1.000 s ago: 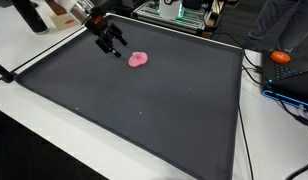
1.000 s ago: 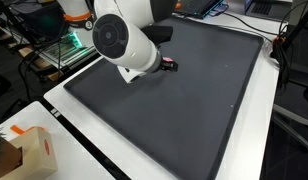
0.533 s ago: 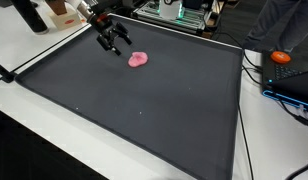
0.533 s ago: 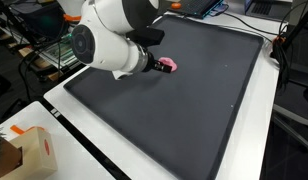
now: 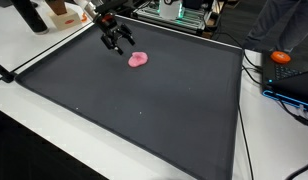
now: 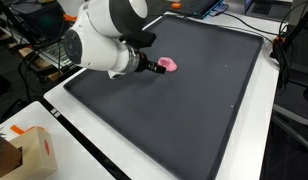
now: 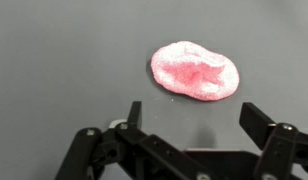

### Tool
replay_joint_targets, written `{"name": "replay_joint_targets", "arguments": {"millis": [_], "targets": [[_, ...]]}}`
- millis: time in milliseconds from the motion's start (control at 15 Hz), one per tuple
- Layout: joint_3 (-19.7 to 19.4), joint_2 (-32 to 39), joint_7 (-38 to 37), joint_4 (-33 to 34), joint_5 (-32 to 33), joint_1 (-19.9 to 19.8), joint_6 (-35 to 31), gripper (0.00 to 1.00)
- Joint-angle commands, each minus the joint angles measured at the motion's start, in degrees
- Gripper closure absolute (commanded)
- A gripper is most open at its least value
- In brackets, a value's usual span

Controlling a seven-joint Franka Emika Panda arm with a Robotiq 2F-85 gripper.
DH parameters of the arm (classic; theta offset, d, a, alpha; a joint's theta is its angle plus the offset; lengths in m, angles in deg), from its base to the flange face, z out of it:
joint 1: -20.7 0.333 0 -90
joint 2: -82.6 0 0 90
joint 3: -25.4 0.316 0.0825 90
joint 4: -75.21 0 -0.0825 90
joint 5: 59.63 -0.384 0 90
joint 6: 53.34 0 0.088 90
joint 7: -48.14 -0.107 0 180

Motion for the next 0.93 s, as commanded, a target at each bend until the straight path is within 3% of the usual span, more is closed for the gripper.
{"name": "replay_joint_targets", "arguments": {"millis": [0, 867], "targets": [[-0.75, -2.2, 1.75, -3.57, -2.31, 0.38, -1.36, 0.0], [-1.16, -2.89, 0.49, -4.25, -1.64, 0.96, -1.21, 0.0]]}}
